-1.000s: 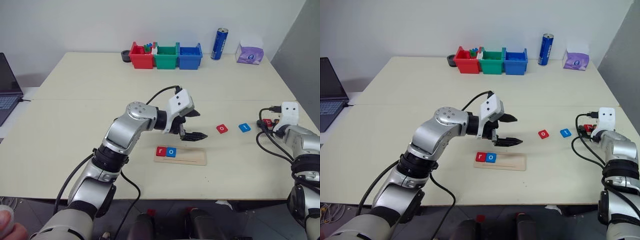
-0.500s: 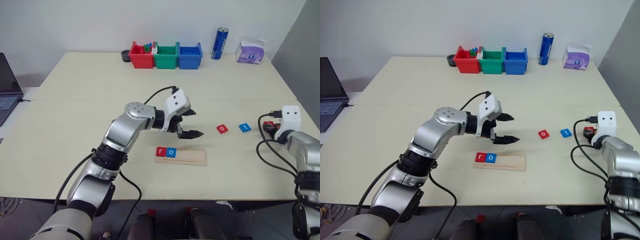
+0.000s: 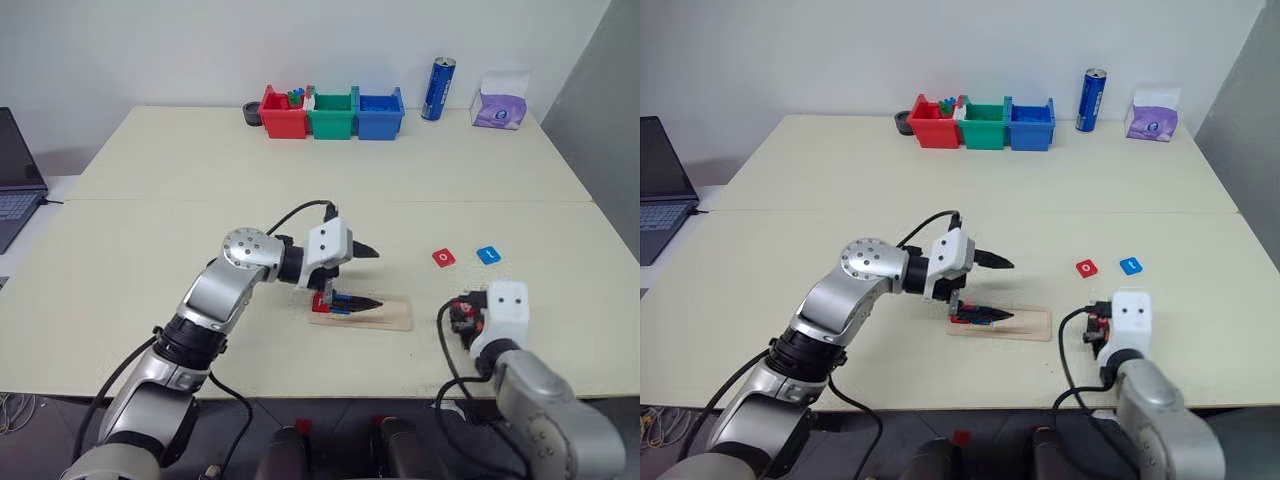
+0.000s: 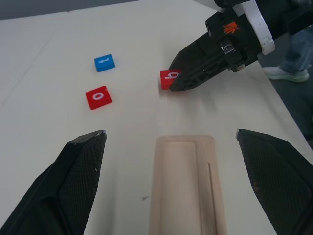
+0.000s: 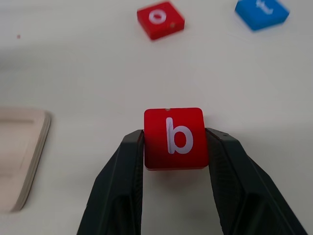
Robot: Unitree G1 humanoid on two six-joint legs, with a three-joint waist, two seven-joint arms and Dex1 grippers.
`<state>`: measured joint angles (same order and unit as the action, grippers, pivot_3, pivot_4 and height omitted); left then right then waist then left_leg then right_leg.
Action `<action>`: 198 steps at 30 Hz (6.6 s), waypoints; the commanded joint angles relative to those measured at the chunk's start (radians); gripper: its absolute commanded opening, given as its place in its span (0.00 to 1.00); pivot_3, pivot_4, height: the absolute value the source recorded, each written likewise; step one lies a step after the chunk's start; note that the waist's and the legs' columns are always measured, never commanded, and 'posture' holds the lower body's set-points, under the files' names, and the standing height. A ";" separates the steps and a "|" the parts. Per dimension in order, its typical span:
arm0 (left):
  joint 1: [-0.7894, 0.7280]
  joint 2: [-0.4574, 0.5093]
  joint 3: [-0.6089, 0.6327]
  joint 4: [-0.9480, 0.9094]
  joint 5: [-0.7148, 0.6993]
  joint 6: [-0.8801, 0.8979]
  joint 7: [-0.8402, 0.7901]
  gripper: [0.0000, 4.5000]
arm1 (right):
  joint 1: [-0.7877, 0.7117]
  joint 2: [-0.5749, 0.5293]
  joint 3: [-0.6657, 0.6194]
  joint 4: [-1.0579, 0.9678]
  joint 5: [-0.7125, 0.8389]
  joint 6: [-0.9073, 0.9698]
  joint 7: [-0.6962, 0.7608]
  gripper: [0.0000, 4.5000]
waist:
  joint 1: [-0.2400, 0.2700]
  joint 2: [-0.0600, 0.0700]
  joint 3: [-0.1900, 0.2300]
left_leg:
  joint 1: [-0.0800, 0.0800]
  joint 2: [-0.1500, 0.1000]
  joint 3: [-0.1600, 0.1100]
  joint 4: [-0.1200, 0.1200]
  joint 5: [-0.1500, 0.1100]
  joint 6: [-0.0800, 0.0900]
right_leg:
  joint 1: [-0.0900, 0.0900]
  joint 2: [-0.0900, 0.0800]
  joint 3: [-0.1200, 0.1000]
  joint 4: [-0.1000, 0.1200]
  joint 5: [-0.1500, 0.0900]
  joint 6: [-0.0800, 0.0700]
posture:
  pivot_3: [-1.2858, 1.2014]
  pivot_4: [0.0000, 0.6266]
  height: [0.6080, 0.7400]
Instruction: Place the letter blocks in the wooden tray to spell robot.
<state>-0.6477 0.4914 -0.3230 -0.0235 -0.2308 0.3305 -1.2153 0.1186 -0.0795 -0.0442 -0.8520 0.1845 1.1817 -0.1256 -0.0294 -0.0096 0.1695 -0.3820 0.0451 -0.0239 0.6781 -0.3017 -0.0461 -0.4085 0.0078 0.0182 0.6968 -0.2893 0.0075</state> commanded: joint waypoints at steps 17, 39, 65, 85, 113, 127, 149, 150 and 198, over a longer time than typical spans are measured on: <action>0.020 0.005 -0.036 -0.090 0.015 -0.028 -0.013 1.00 | -0.034 0.116 0.052 -0.011 -0.075 -0.118 -0.043 0.94 | -0.001 0.000 0.000 | 0.000 0.000 -0.001 0.000 0.000 0.000 | 0.000 0.001 0.000 -0.001 0.000 0.000 | 0.52 0.24 1.00; 0.048 0.026 -0.023 -0.092 0.015 -0.016 0.031 1.00 | -0.190 -0.836 -0.021 0.362 0.196 -0.425 1.008 0.99 | 0.000 -0.003 0.002 | 0.000 -0.001 -0.001 -0.001 -0.001 0.002 | 0.003 0.001 -0.001 -0.006 0.000 -0.001 | 0.52 0.24 1.00; 0.101 0.164 0.059 0.037 0.059 -0.095 0.049 1.00 | -0.384 -0.873 0.141 0.492 0.101 -0.570 1.142 0.33 | -0.001 -0.004 0.002 | 0.001 0.000 -0.001 0.000 -0.001 0.002 | 0.002 0.001 -0.001 -0.005 0.003 -0.005 | 0.52 0.24 1.00; 0.162 0.213 0.114 0.015 0.023 -0.149 0.008 1.00 | -0.701 -0.592 0.472 0.528 0.017 -0.428 1.077 0.33 | 0.006 -0.005 0.003 | -0.001 0.000 -0.002 0.000 -0.001 0.002 | 0.001 0.000 -0.002 -0.004 0.003 -0.005 | 0.52 0.24 1.00; 0.174 0.210 0.112 0.035 0.037 -0.182 0.018 1.00 | -0.730 -0.535 0.527 0.616 -0.067 -0.471 1.117 0.49 | 0.003 -0.005 0.003 | 0.000 0.000 -0.002 0.000 -0.001 0.002 | 0.001 0.000 -0.002 -0.002 0.003 -0.005 | 0.52 0.24 1.00; 0.188 0.204 0.117 0.049 0.039 -0.204 0.031 1.00 | -0.697 -0.585 0.401 0.422 0.015 -0.388 1.118 0.99 | 0.003 -0.005 0.003 | 0.000 0.000 -0.002 0.000 -0.001 0.002 | 0.000 0.000 -0.003 -0.002 0.003 -0.005 | 0.52 0.24 1.00; 0.174 0.197 0.127 0.045 0.028 -0.191 0.036 1.00 | -0.339 -0.448 0.402 0.183 -0.026 -0.317 0.748 0.01 | 0.002 -0.005 0.003 | 0.001 0.000 -0.002 0.001 -0.001 0.002 | 0.000 0.000 -0.002 0.000 0.003 -0.005 | 0.52 0.24 1.00; 0.171 0.197 0.127 0.045 0.027 -0.189 0.035 1.00 | -0.346 -0.444 0.404 0.189 -0.016 -0.305 0.755 0.01 | 0.002 -0.005 0.003 | 0.001 0.000 -0.002 0.001 -0.001 0.002 | 0.000 0.000 -0.002 0.000 0.003 -0.005 | 0.52 0.24 1.00; 0.177 0.198 0.131 0.039 0.019 -0.191 0.047 1.00 | -0.465 -0.425 0.348 0.277 0.078 -0.265 0.781 0.01 | 0.001 -0.005 0.003 | 0.000 0.000 -0.002 0.000 -0.001 0.002 | 0.000 0.001 -0.002 -0.001 0.003 -0.005 | 0.52 0.24 1.00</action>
<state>-0.4669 0.6895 -0.2264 0.0392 -0.1968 0.1463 -1.1687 -0.3236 -0.4927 0.3666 -0.5146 0.2265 0.9095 0.6359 -0.0284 -0.0148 0.1725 -0.3817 0.0454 -0.0257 0.6785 -0.3028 -0.0441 -0.4081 0.0084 0.0162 0.6962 -0.2866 0.0022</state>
